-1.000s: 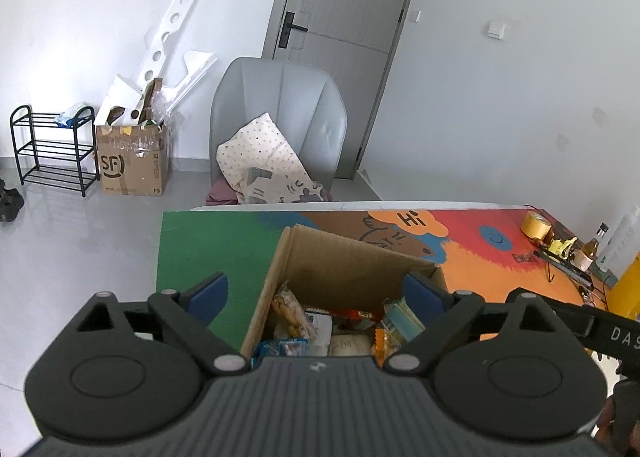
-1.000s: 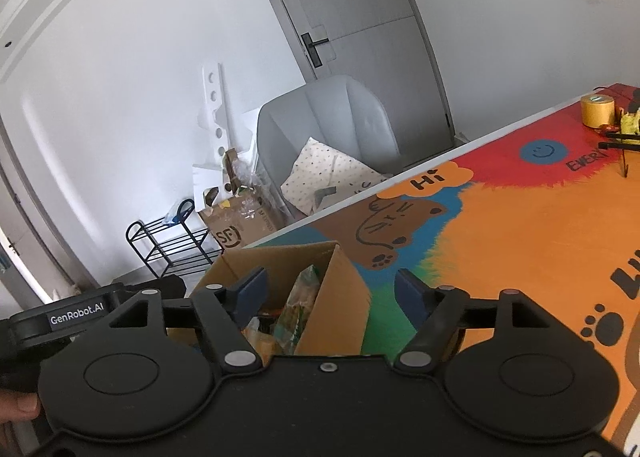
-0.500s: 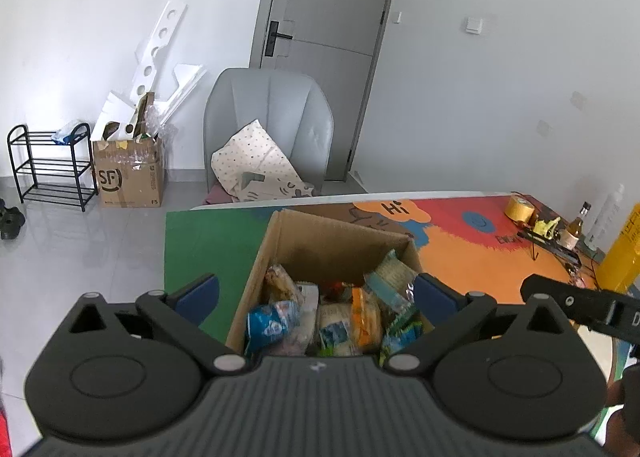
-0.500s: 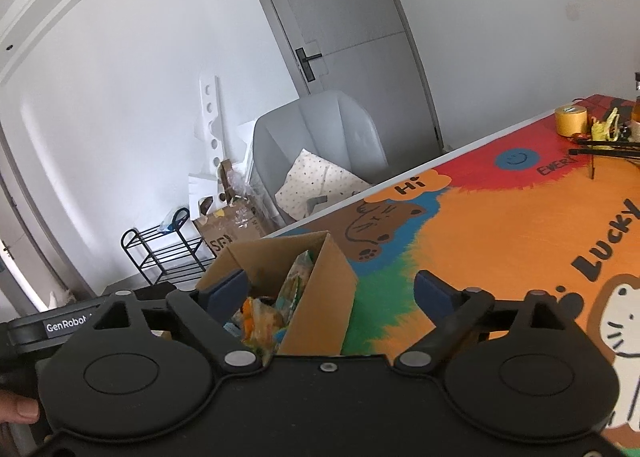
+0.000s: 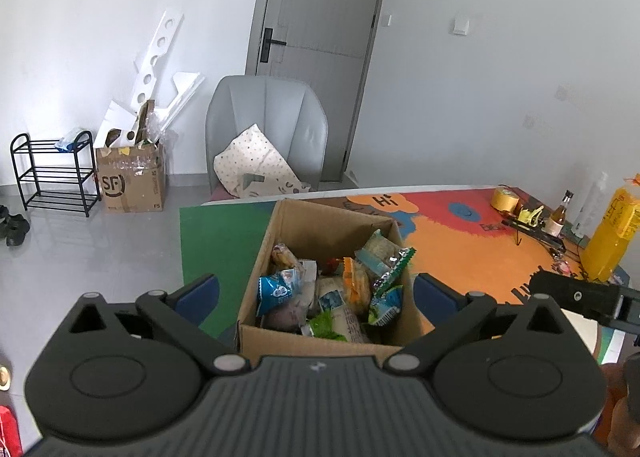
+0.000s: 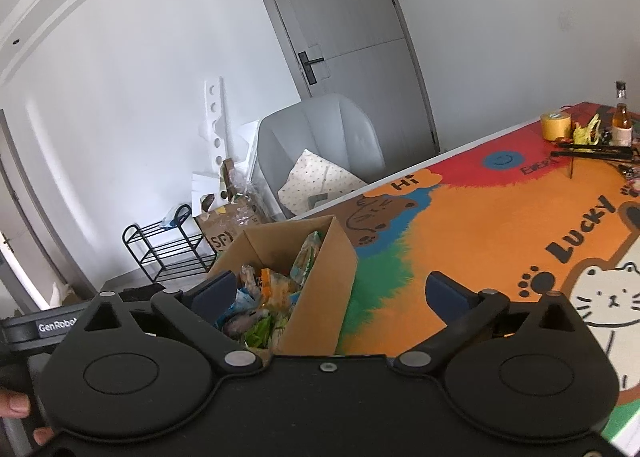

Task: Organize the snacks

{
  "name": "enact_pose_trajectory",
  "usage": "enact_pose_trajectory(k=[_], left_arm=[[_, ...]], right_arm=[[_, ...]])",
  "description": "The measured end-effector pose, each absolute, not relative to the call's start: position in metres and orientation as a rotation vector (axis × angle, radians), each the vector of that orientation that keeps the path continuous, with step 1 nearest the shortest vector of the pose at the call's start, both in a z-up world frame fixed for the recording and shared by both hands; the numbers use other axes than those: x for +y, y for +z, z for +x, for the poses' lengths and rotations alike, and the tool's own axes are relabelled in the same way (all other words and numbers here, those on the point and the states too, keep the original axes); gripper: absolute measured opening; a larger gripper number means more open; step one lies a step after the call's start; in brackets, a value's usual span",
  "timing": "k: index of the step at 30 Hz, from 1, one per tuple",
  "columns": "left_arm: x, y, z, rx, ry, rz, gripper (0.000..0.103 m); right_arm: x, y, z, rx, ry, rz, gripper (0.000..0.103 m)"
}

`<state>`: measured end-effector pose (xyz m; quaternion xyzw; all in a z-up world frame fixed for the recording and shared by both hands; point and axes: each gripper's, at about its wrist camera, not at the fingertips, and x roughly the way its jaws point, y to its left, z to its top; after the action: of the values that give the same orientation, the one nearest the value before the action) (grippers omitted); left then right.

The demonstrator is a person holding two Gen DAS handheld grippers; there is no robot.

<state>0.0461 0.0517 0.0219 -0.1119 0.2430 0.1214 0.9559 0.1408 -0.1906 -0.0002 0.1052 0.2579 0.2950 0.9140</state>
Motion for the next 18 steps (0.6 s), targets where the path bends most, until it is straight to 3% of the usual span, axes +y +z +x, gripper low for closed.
enact_pose_trajectory(k=[18], left_arm=[[0.038, 0.059, -0.025, 0.461, 0.177, -0.087, 0.103]], right_arm=[[-0.230, 0.039, 0.077, 0.505, 0.574, 0.196, 0.103]])
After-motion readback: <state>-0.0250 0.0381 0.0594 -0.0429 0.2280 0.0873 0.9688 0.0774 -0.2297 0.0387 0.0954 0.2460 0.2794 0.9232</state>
